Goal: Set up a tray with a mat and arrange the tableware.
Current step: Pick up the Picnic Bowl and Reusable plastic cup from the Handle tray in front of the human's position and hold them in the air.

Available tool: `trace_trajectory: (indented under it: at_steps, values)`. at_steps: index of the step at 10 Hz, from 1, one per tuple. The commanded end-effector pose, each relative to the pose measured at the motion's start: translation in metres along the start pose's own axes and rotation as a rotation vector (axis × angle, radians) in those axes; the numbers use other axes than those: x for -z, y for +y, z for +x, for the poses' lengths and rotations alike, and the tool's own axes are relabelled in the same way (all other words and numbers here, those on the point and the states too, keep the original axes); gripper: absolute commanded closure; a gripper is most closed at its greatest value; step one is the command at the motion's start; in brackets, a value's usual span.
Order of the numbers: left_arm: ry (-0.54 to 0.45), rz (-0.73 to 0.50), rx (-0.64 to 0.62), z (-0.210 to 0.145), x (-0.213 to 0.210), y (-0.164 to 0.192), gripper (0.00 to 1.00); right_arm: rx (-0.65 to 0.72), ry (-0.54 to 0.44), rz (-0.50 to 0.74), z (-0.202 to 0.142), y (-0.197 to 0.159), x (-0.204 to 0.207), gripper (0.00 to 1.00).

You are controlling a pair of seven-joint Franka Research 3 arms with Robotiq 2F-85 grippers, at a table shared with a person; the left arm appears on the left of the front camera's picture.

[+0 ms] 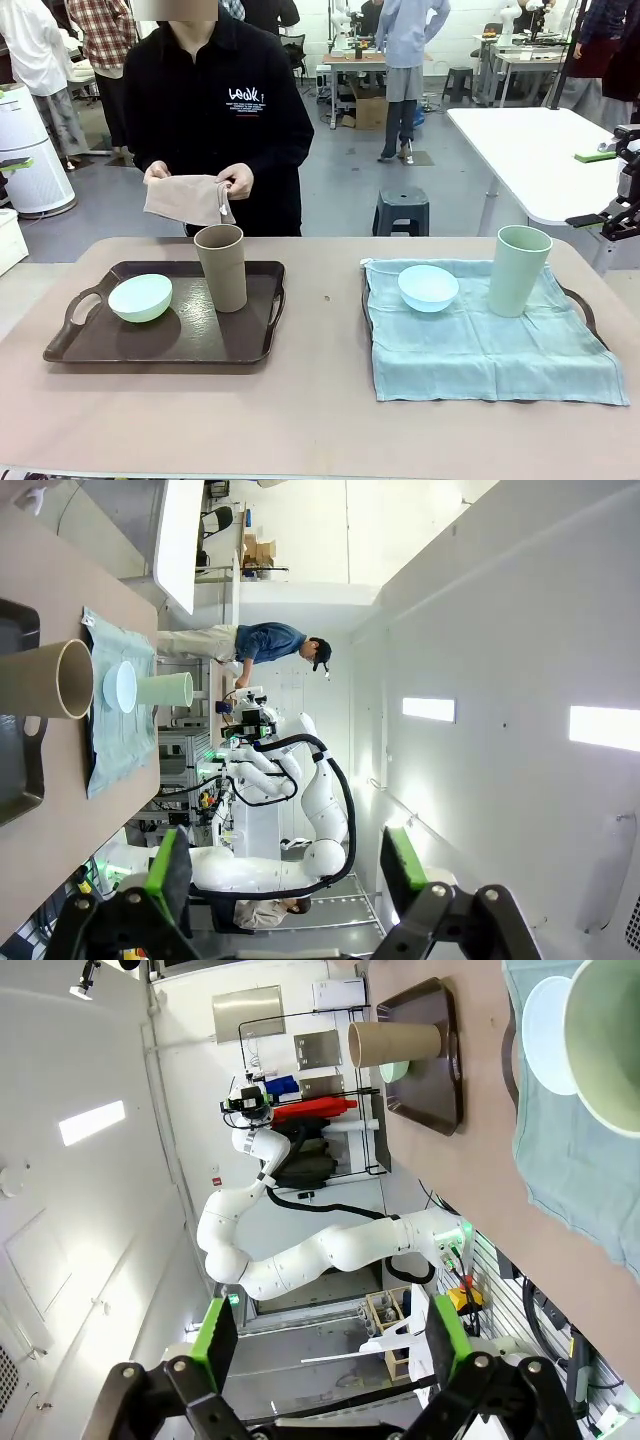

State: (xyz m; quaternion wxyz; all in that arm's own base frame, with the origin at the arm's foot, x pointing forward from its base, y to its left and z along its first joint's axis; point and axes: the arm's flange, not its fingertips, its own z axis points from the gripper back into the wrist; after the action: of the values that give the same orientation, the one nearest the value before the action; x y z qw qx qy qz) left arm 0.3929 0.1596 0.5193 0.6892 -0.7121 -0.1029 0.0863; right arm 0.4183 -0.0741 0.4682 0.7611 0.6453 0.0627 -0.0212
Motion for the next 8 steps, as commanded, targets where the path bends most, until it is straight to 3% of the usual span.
trace_trajectory:
  at_steps: [1,8]
  values:
    - [0.014,0.021,-0.007,-0.0005,-0.0025,-0.0034,0.00,-0.009,0.013,0.007,0.0034,0.0020,-0.0019,0.00]
    - [0.014,0.021,-0.007,-0.0005,-0.0025,-0.0034,0.00,-0.009,0.013,0.007,0.0034,0.0020,-0.0019,0.00]
